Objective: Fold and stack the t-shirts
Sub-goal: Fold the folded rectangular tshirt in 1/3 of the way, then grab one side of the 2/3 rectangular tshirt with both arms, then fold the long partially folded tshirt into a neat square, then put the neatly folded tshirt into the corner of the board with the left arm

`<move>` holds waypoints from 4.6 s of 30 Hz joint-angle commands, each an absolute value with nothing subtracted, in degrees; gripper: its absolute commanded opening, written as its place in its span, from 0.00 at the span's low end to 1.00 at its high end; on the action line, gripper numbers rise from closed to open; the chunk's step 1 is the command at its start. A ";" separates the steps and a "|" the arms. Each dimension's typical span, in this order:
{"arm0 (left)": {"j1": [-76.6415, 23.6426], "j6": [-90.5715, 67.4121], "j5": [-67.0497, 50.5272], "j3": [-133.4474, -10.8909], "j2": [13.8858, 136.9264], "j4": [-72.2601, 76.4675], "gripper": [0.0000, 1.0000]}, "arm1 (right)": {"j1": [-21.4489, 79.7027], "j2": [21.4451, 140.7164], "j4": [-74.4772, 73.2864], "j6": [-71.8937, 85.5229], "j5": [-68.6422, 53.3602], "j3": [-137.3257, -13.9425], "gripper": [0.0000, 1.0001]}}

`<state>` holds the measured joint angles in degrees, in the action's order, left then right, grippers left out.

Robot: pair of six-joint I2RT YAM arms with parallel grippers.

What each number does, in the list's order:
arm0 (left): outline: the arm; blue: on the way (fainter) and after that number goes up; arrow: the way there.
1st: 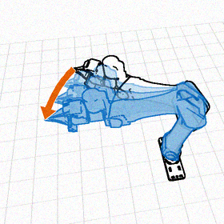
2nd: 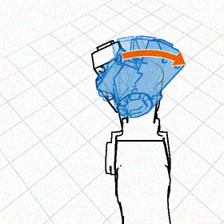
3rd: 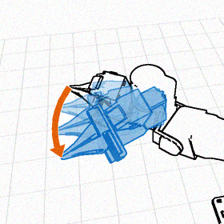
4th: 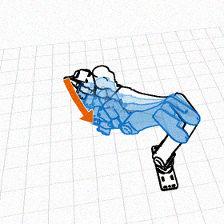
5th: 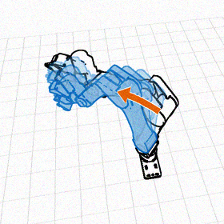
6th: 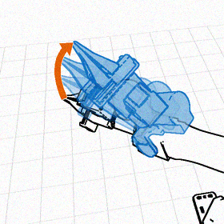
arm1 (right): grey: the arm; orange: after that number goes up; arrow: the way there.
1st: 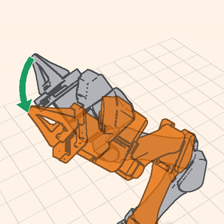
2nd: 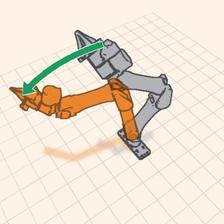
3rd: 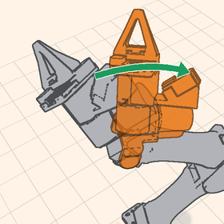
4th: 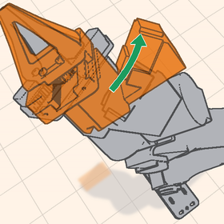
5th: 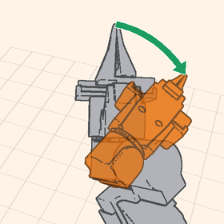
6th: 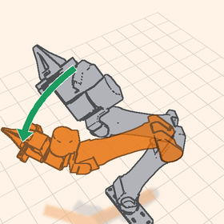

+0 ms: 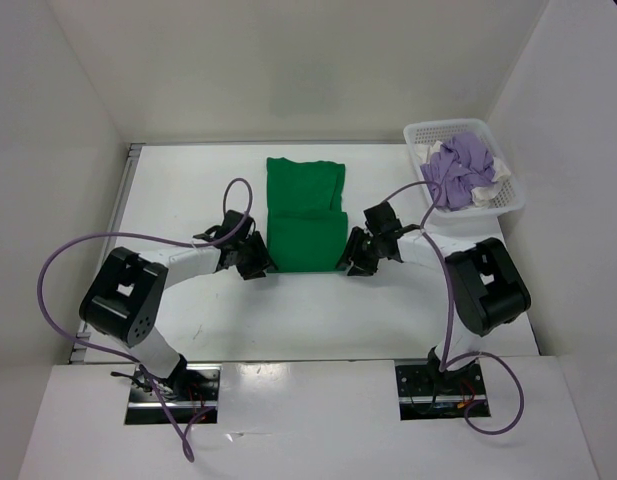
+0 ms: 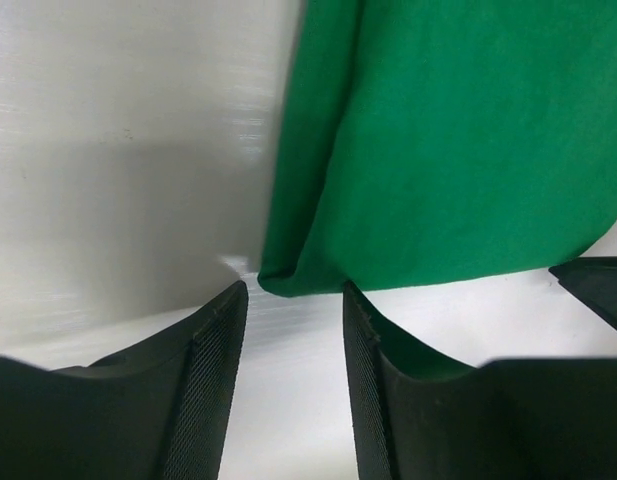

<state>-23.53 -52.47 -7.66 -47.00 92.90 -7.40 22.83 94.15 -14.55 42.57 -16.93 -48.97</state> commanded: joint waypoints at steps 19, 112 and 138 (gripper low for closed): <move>-23.47 -47.29 -8.61 -43.87 86.59 -9.66 0.00 | 26.09 89.31 -11.50 46.22 -14.50 -42.99 0.03; -14.41 -40.52 -12.12 -67.75 113.81 3.08 0.64 | 18.46 81.41 -20.21 35.42 -26.02 -62.85 0.40; 10.53 -40.00 -11.79 -100.54 124.63 -3.68 0.10 | 17.93 73.65 -20.21 37.09 -27.69 -52.21 0.41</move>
